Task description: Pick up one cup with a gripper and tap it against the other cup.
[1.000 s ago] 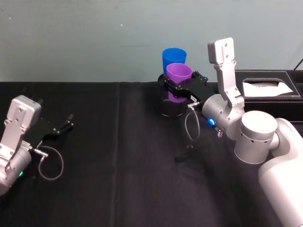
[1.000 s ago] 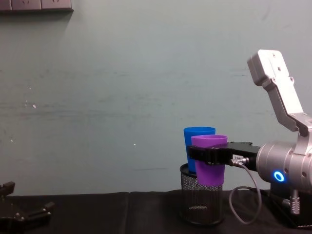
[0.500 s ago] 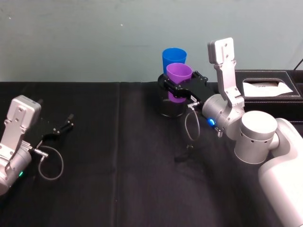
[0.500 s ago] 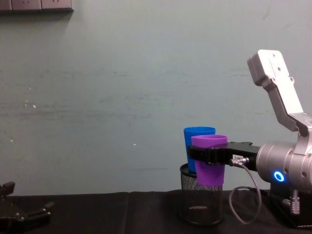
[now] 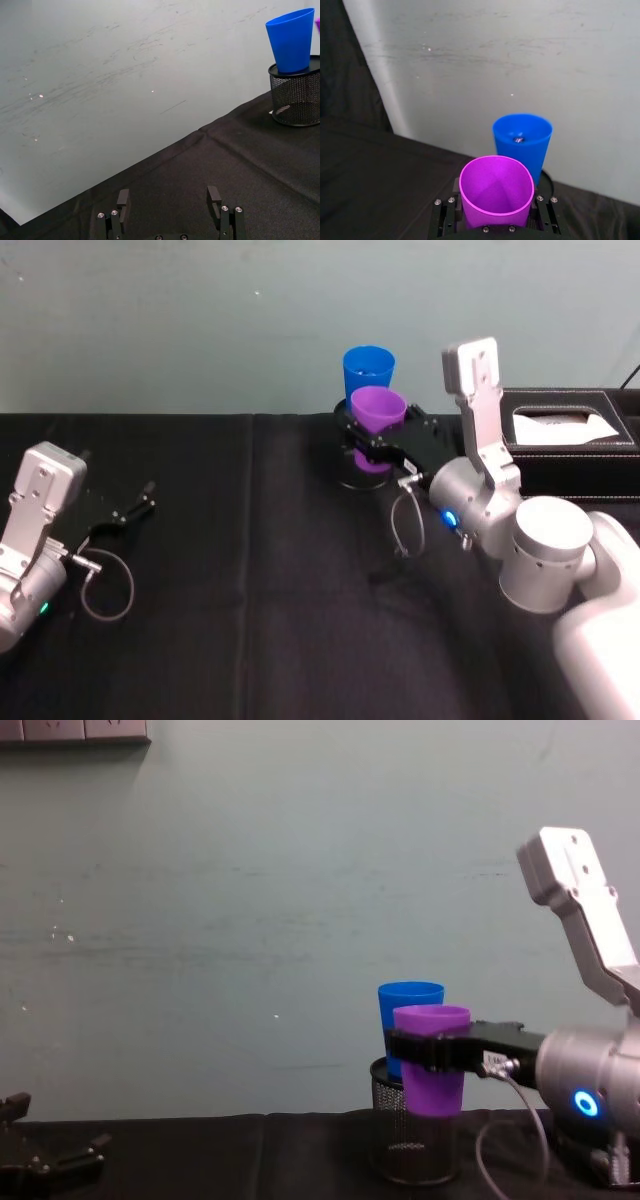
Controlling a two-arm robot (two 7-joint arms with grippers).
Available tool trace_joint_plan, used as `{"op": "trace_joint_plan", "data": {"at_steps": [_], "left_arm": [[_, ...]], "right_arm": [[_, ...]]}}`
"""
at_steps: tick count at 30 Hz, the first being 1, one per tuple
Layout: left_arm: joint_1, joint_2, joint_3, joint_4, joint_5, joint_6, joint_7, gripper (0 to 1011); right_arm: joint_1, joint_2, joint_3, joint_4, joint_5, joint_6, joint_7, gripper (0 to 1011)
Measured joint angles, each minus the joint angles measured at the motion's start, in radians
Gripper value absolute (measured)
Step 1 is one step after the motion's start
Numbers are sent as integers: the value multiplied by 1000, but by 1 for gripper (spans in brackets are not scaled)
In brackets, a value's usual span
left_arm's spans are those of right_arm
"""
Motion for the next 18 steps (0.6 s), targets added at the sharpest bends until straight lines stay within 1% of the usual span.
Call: {"op": "trace_joint_plan", "data": {"at_steps": [4, 5, 8, 10, 11, 13, 14, 16, 17, 18], "left_arm": [[0, 0, 0, 0, 0, 0, 0, 1000], [0, 0, 0, 0, 0, 0, 0, 1000], [0, 0, 0, 0, 0, 0, 0, 1000], [0, 0, 0, 0, 0, 0, 0, 1000], [0, 0, 0, 0, 0, 0, 0, 1000], [0, 0, 0, 0, 0, 0, 0, 1000], [0, 0, 0, 0, 0, 0, 0, 1000], [0, 0, 0, 0, 0, 0, 0, 1000], [0, 0, 0, 0, 0, 0, 0, 1000], [0, 0, 0, 0, 0, 0, 0, 1000]], "right_arm": [[-64, 14, -1, -59, 0, -3, 3, 717], [-92, 20, -2, -81, 1, -5, 4, 717], [-138, 28, -5, -112, 1, -16, 8, 717], [-173, 34, -9, -132, -2, -40, 9, 717], [-194, 35, -12, -135, -6, -64, 9, 717], [-210, 35, -14, -134, -11, -95, 9, 717], [-223, 35, -16, -128, -16, -121, 9, 718], [-233, 33, -20, -120, -27, -145, 8, 717], [-238, 32, -22, -114, -33, -159, 5, 718], [-245, 30, -25, -101, -49, -185, -1, 717]]}}
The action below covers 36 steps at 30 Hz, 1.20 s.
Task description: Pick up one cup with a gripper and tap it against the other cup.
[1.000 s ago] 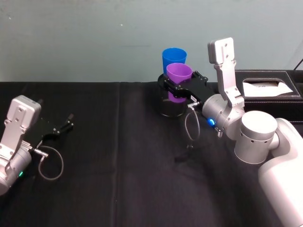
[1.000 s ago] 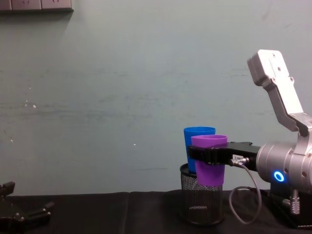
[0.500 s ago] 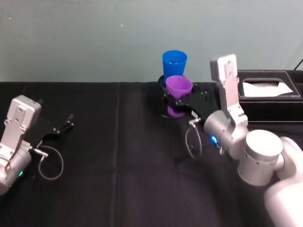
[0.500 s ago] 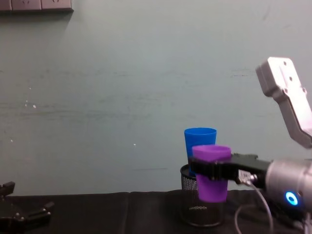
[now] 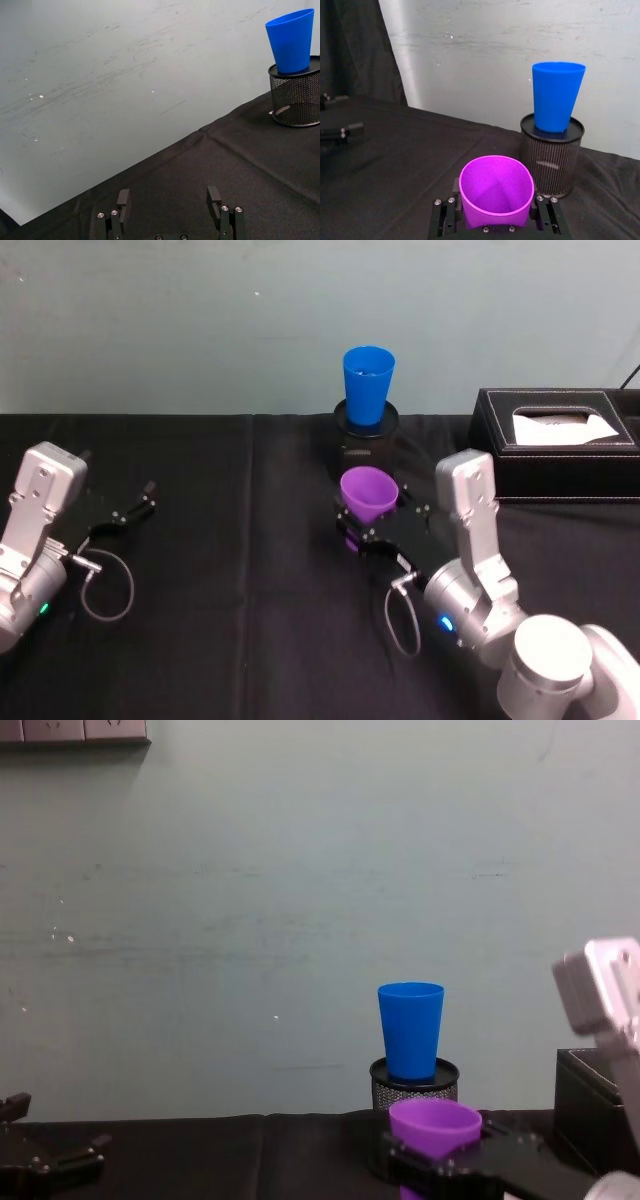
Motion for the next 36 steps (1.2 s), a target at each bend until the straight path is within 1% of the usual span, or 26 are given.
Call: {"op": "trace_joint_plan", "data": {"at_steps": [2, 3, 7, 14, 16, 18, 19, 22, 23, 25, 26, 28, 30, 31, 32, 35, 36], "left_arm": [[0, 0, 0, 0, 0, 0, 0, 1000], [0, 0, 0, 0, 0, 0, 0, 1000], [0, 0, 0, 0, 0, 0, 0, 1000], [0, 0, 0, 0, 0, 0, 0, 1000], [0, 0, 0, 0, 0, 0, 0, 1000], [0, 0, 0, 0, 0, 0, 0, 1000], [0, 0, 0, 0, 0, 0, 0, 1000], [0, 0, 0, 0, 0, 0, 0, 1000], [0, 0, 0, 0, 0, 0, 0, 1000], [0, 0, 0, 0, 0, 0, 0, 1000], [0, 0, 0, 0, 0, 0, 0, 1000], [0, 0, 0, 0, 0, 0, 0, 1000], [0, 0, 0, 0, 0, 0, 0, 1000], [0, 0, 0, 0, 0, 0, 0, 1000], [0, 0, 0, 0, 0, 0, 0, 1000], [0, 0, 0, 0, 0, 0, 0, 1000], [0, 0, 0, 0, 0, 0, 0, 1000]], "right_arm": [[-5, -3, -2, 12, -14, -24, -6, 717], [-8, -6, -2, 27, -26, -48, -11, 718], [-9, -15, -1, 57, -46, -77, -18, 717], [-10, -26, 8, 78, -56, -88, -11, 718], [-12, -28, 11, 78, -57, -86, -8, 780], [-14, -30, 13, 78, -58, -82, -8, 816], [-15, -32, 15, 78, -59, -78, -8, 869], [-17, -34, 18, 76, -60, -73, -8, 920], [-19, -36, 20, 70, -60, -69, -8, 966], [-23, -37, 25, 54, -59, -63, -8, 1002], [-23, -37, 25, 54, -59, -63, -8, 1002], [-29, -37, 32, 28, -55, -58, -7, 1002], [-40, -35, 51, -29, -36, -47, -7, 1002], [-40, -35, 51, -29, -36, -47, -7, 1002], [-46, -34, 65, -62, -24, -39, -8, 1002], [-53, -32, 86, -106, -5, -23, -14, 1002], [-57, -32, 102, -133, 5, -13, -24, 1002]]}}
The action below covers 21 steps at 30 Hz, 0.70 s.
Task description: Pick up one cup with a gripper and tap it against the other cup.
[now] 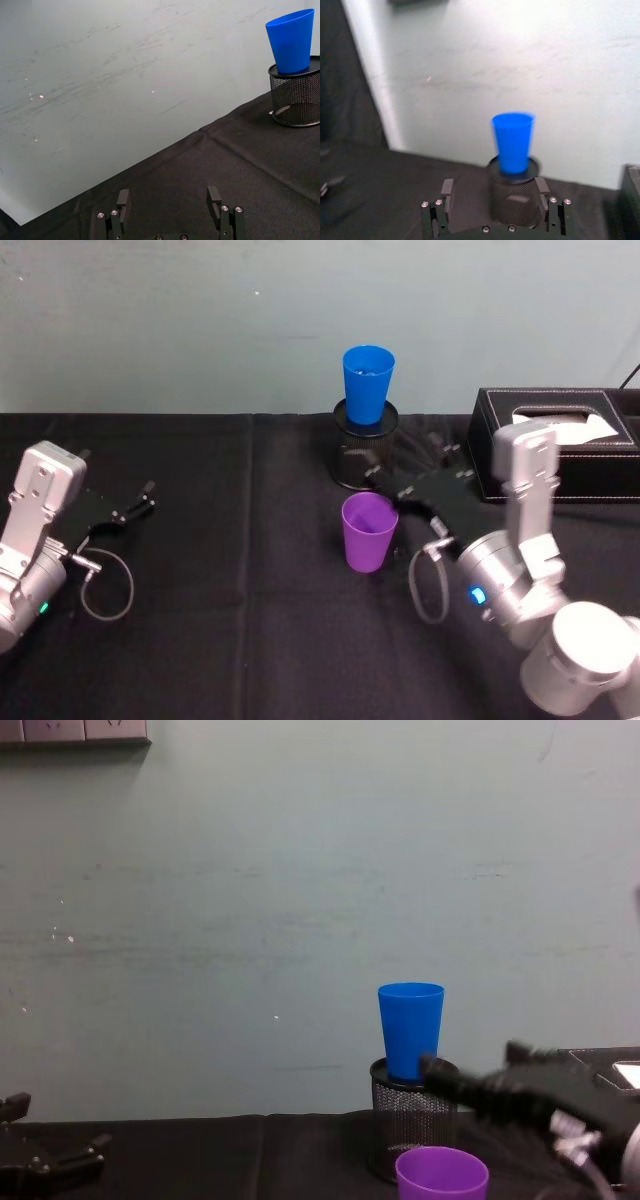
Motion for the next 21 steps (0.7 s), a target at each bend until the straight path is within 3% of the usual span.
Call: {"op": "trace_joint_plan", "data": {"at_steps": [6, 12, 15, 21], "left_arm": [[0, 0, 0, 0, 0, 0, 0, 1000], [0, 0, 0, 0, 0, 0, 0, 1000], [0, 0, 0, 0, 0, 0, 0, 1000], [0, 0, 0, 0, 0, 0, 0, 1000]], "right_arm": [[-7, 0, 51, -55, 10, 39, -53, 1002], [-7, -6, 76, -40, -52, 76, -128, 1002], [-7, -13, 92, -3, -110, 71, -185, 1000], [-3, -21, 100, 25, -133, 55, -209, 1002]]}}
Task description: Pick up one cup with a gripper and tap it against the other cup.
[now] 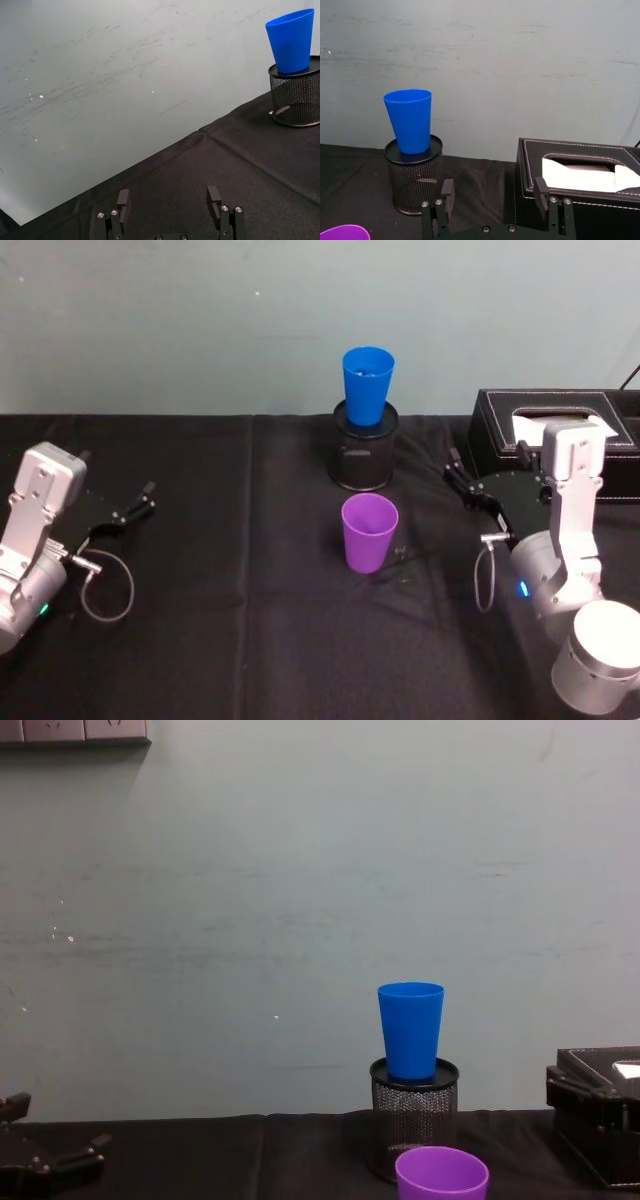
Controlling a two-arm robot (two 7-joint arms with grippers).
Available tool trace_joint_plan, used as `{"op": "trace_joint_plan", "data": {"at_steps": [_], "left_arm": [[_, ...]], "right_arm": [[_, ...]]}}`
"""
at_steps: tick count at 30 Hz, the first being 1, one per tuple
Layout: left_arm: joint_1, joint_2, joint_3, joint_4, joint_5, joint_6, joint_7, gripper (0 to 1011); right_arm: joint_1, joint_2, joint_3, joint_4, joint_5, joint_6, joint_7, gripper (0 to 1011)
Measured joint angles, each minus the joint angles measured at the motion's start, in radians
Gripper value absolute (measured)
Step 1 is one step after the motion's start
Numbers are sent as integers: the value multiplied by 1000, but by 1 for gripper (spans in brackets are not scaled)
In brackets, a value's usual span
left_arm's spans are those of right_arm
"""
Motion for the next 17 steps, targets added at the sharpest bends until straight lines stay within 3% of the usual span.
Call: {"op": "trace_joint_plan", "data": {"at_steps": [17], "left_arm": [[0, 0, 0, 0, 0, 0, 0, 1000]], "right_arm": [[0, 3, -4, -10, 8, 4, 8, 1002]]}}
